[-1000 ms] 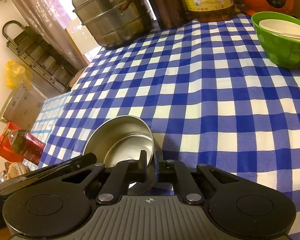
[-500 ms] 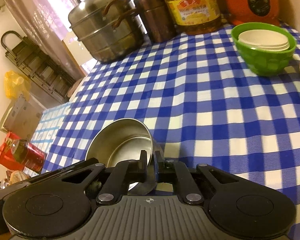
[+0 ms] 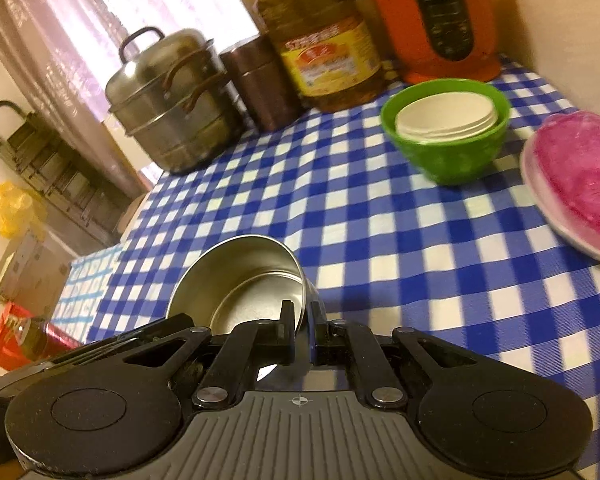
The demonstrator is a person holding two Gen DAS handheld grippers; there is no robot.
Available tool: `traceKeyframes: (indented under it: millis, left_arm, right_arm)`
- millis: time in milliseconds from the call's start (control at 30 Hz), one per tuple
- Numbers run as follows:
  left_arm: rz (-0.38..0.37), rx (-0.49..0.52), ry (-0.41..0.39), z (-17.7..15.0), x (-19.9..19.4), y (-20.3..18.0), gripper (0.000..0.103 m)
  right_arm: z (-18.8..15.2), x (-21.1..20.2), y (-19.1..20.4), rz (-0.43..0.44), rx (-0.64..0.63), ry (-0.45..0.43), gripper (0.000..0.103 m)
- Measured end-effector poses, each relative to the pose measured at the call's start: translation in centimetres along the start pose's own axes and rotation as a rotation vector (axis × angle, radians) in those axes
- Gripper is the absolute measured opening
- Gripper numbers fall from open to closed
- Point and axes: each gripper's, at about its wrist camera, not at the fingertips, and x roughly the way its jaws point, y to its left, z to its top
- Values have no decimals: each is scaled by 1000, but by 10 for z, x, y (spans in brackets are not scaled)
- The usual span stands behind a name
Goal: Organize plates and bowls
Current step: 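Lift the steel bowl with both grippers and carry it toward the green bowl, then lower the steel bowl onto the white bowls in the green bowl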
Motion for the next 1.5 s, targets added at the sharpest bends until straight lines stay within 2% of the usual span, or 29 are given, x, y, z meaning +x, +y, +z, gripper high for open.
traceKeyframes:
  millis: [900,1500]
  left_arm:
    - [-104,76,-31,42,13,-87,7]
    - [-168,96,-65,96,50,-135,7]
  right_arm:
    - [47,-59,-58,-63,44,-109,6]
    - [99,-56,-102,-95,75,-135,6]
